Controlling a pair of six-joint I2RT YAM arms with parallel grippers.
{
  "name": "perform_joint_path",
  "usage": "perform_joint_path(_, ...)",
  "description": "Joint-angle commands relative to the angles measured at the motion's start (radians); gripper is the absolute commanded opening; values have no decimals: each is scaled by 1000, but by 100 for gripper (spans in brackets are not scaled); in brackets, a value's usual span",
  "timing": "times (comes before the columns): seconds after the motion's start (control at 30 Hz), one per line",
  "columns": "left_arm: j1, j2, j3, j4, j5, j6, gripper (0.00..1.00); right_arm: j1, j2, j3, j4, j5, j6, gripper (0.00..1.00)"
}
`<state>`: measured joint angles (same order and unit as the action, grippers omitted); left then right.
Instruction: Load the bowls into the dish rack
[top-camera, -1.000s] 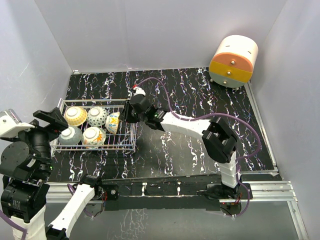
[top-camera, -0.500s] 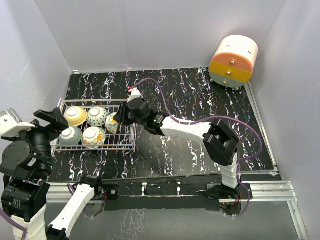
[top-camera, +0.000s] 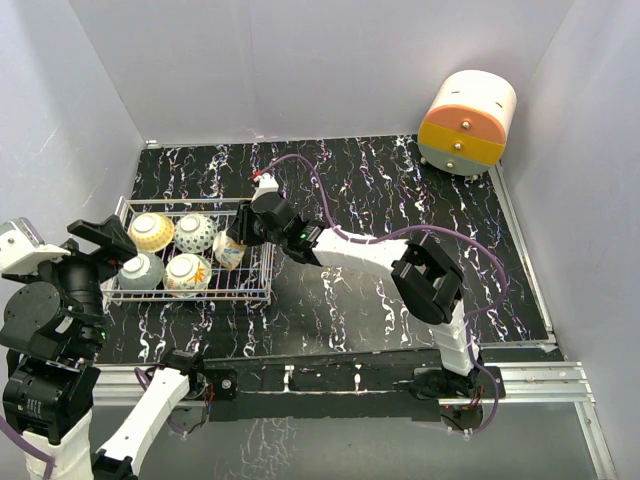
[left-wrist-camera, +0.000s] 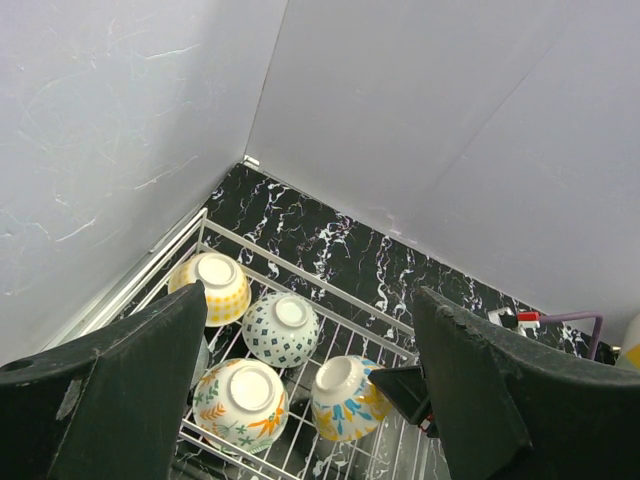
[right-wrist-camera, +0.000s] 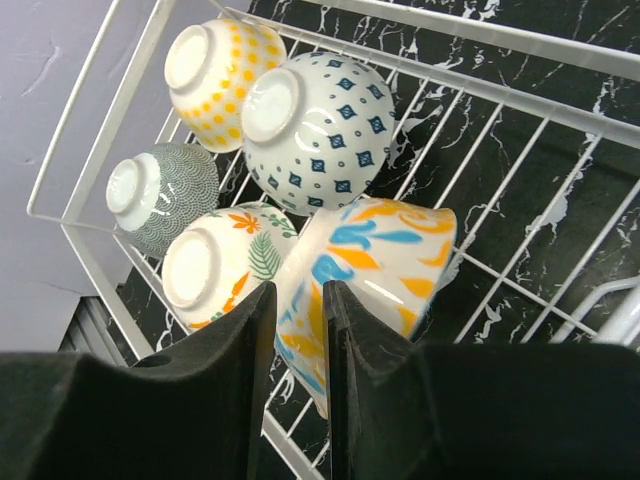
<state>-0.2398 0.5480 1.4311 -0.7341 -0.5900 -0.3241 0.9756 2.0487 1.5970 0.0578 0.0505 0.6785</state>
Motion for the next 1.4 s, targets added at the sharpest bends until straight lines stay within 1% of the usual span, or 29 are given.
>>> perform_joint_path(0.0, -6, -7, 9, 2, -15, 14, 82, -12, -17, 19, -1, 25, -12, 29)
perform_joint_path(0.2, -5, -10, 5, 1, -14, 12, 82, -13, -34, 9, -71, 71, -14, 29)
perform_joint_path(0.4, -5, -11, 5, 1, -12, 9, 82, -12, -67, 4, -79, 77, -55, 29)
perform_joint_path(0.53, -7, -7, 8, 0, -10, 12, 82, -11, -78, 38, -122, 99, -84, 29)
perform_joint_path(0.6, -6, 7, 11, -3, 8, 18, 83, -12, -82, 48, -141, 101, -95, 31)
perform_joint_path(0.63, -8, 20, 15, -9, 20, 20, 85, -11, -89, 51, -148, 103, -103, 33)
perform_joint_path(0.7, -7, 55, 34, -27, 45, 25, 92, -9, -112, 53, -157, 108, -132, 37)
perform_joint_path(0.77, -7, 81, 49, -39, 63, 25, 96, 0, -143, 54, -163, 119, -173, 42)
perform_joint_path(0.87, -7, 91, 44, -23, 76, 25, 97, 10, -201, 52, -166, 117, -254, 50)
perform_joint_path(0.93, -6, 96, 45, -17, 77, 22, 97, 14, -243, 52, -176, 117, -294, 62)
perform_joint_path(0.97, -7, 101, 47, -20, 79, 22, 97, 15, -267, 47, -181, 119, -309, 70)
perform_joint_path(1.0, -7, 108, 50, -24, 83, 20, 97, 15, -294, 42, -187, 129, -323, 81)
perform_joint_path(1.07, -7, 121, 50, -33, 95, 15, 97, 14, -365, 22, -206, 174, -339, 96)
perform_joint_path(1.1, -6, 125, 48, -36, 105, 13, 97, 13, -388, 12, -220, 203, -348, 98)
perform_joint_path(1.17, -6, 137, 44, -44, 117, 10, 97, 0, -425, 5, -283, 257, -347, 98)
perform_joint_path(1.3, -7, 168, 35, -53, 169, 13, 97, -72, -479, -17, -468, 304, -273, 98)
perform_joint_path(1.37, -7, 182, 22, -53, 201, 13, 97, -101, -512, -59, -534, 330, -247, 98)
